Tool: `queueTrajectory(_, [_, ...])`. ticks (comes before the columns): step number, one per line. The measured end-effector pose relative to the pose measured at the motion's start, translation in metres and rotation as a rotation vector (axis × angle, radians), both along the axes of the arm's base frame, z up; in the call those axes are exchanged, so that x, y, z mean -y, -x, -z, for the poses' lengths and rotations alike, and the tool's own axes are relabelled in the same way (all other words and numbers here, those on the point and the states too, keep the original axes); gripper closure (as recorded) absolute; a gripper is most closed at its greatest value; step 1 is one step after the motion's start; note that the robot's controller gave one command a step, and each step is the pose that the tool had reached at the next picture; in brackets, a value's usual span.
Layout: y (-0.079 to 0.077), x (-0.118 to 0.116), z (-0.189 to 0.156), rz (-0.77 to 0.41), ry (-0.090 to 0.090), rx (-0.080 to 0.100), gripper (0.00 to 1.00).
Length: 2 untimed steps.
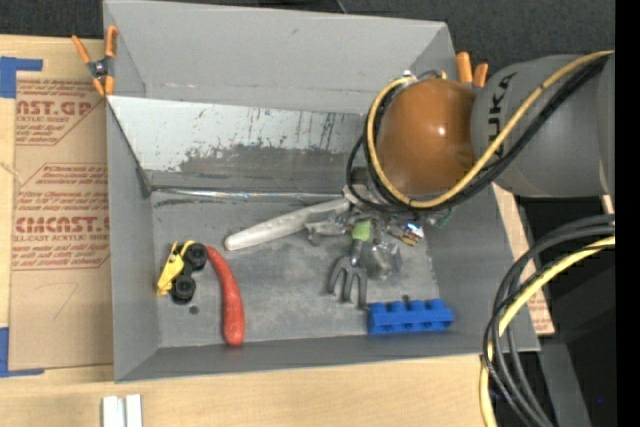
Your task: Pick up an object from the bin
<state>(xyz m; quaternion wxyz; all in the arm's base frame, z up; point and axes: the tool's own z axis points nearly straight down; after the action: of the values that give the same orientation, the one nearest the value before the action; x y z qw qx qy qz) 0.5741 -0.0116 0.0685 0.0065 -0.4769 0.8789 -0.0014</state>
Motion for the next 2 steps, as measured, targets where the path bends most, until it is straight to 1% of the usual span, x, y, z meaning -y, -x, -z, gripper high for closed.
queueTrajectory(1, [0.0067,0.0068,-0.0017,0.196,-0.002,-0.01,1.0])
queueTrajectory(2, [0.0067,0.0068,-0.0017,0.196,-0.002,-0.01,1.0])
